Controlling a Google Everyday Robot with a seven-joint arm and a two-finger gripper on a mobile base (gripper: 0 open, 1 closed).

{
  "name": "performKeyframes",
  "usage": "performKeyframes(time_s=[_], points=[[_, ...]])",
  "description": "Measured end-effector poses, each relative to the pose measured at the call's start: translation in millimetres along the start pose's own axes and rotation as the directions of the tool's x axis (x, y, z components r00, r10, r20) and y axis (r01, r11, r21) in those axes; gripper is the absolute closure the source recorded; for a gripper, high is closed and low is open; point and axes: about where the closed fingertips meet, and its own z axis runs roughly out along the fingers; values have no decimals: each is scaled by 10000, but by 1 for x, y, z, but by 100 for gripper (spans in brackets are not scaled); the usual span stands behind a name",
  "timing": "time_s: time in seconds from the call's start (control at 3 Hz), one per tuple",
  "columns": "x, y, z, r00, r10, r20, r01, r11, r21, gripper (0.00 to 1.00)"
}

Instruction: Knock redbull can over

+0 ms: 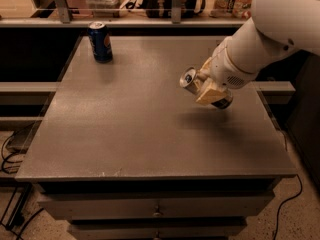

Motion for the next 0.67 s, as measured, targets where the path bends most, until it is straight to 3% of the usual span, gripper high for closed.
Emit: performKeyframes(time_s=[0.33, 0.67], points=[[7, 13, 1, 9967, -686, -446, 666, 9968, -432, 12], [7, 22, 9, 9991, -294, -312, 250, 9906, -1347, 0]])
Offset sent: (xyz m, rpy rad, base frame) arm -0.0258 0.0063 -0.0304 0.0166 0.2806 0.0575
